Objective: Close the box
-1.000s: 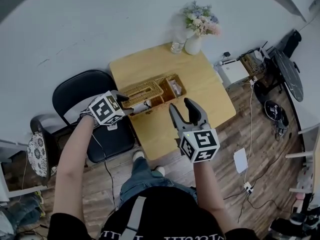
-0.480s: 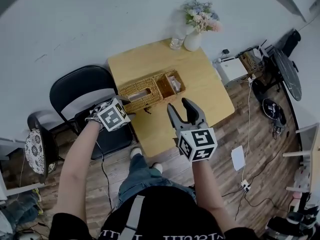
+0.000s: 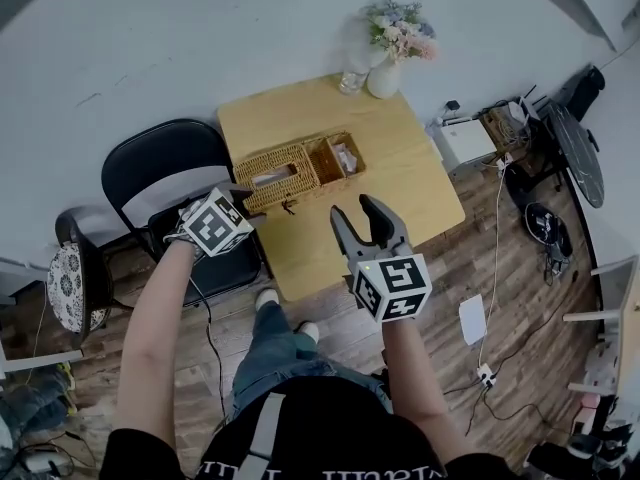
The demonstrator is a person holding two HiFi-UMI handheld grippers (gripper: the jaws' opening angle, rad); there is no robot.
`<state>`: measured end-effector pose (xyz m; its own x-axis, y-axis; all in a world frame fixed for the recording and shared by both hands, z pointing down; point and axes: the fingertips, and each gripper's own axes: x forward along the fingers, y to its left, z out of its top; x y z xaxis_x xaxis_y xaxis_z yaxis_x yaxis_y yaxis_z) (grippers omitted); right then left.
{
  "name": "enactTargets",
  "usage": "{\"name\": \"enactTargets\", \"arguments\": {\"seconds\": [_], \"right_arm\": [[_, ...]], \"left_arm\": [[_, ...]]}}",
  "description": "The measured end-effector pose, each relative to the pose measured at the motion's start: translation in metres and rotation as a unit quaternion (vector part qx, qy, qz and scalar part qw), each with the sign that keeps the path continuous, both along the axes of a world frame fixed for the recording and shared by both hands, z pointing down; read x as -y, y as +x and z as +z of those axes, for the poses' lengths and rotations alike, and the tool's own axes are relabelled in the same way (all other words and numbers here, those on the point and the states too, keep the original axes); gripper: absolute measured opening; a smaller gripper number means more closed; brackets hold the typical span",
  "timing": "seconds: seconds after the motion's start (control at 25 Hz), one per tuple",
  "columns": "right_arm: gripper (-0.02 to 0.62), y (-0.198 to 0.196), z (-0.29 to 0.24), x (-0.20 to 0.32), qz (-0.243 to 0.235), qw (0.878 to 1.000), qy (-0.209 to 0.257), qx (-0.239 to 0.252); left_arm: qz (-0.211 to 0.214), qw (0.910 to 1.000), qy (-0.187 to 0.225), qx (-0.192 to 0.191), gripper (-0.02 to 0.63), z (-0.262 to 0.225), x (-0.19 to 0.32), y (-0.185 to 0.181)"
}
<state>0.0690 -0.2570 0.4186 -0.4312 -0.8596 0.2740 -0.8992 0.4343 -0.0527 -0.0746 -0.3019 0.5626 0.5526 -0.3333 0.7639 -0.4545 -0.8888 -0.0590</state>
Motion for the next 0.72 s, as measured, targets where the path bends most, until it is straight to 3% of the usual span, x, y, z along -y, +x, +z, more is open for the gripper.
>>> {"name": "enactTargets", "arguments": {"seconds": [0.24,0.48,0.72], "right_arm": [[0.224,0.003,-0.007,-0.021,-0.025,1.000,0.014,0.001],[0.224,0.004,-0.025,-0.046,-0.044,0.998,0.044,-0.002],[0.224,0.006,-0.046,-0.060,-0.049,0.997,0.060,-0.009]], "left_arm": [[-0.087,0.9931,0.031,-0.072,0.222,-0.036,-0.018,0.007],[-0.181,0.9659,0.077,-0.168,0.222,-0.084,-0.045,0.008],[-0.246,0.9346,0.144,-0.213,0.222,-0.132,-0.067,-0.004]]}}
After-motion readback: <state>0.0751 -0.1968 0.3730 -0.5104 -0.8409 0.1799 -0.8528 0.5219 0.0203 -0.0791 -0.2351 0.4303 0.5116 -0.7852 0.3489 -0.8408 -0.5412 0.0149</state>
